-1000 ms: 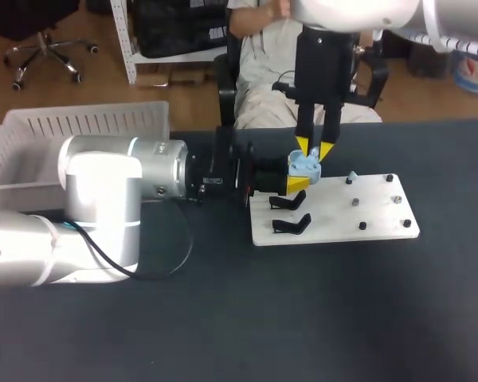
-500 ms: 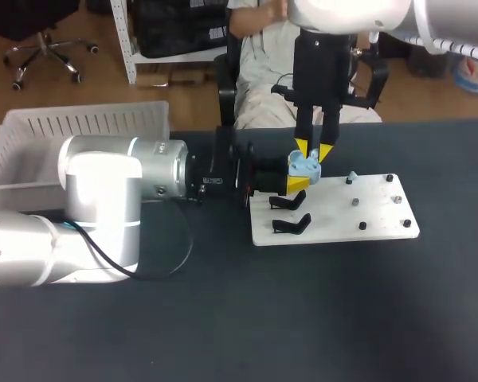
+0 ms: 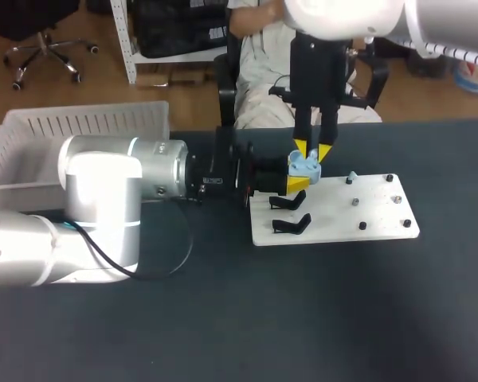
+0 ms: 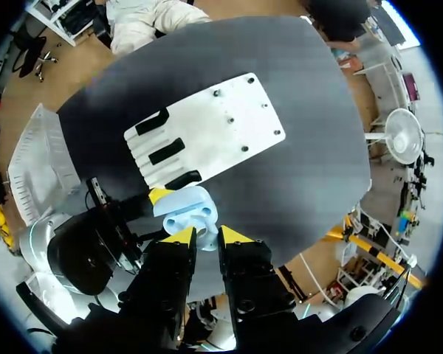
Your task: Pick up each earbud case from the left stands, insert the matching earbuds, close the lid, and place the case in the box.
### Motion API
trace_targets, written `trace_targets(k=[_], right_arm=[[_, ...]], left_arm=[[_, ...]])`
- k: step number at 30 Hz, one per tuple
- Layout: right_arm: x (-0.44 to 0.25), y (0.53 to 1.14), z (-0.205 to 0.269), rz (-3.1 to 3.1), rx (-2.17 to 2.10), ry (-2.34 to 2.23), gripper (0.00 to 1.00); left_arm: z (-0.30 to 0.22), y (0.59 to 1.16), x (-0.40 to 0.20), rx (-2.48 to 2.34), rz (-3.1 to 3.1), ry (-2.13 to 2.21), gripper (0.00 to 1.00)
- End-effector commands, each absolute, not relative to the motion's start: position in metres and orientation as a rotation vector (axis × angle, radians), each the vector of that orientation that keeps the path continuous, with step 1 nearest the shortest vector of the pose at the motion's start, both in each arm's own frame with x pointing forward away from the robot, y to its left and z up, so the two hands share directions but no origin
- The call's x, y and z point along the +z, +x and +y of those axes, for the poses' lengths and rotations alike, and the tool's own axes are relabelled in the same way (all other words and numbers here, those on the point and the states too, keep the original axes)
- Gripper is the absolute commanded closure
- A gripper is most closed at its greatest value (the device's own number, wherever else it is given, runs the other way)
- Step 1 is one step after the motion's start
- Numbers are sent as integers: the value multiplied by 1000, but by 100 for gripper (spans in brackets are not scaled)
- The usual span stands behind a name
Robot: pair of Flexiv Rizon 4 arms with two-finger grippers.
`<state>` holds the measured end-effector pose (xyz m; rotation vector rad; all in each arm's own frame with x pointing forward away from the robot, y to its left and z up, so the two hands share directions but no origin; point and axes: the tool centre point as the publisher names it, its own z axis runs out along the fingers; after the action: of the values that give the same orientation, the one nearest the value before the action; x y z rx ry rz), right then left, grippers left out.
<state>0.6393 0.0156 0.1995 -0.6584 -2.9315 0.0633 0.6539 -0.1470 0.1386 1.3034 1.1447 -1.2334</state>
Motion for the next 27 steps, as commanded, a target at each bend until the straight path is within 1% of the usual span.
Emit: trace_targets(k=[1,27], right_arm=[[198,637,16,-2938,68,-660,100],[188,645,15,-2943,106,-667,100]], left_arm=[[-147,655,138,-1234,1141,1302,100],[-147,655,138,-1234,1141,1302,100]])
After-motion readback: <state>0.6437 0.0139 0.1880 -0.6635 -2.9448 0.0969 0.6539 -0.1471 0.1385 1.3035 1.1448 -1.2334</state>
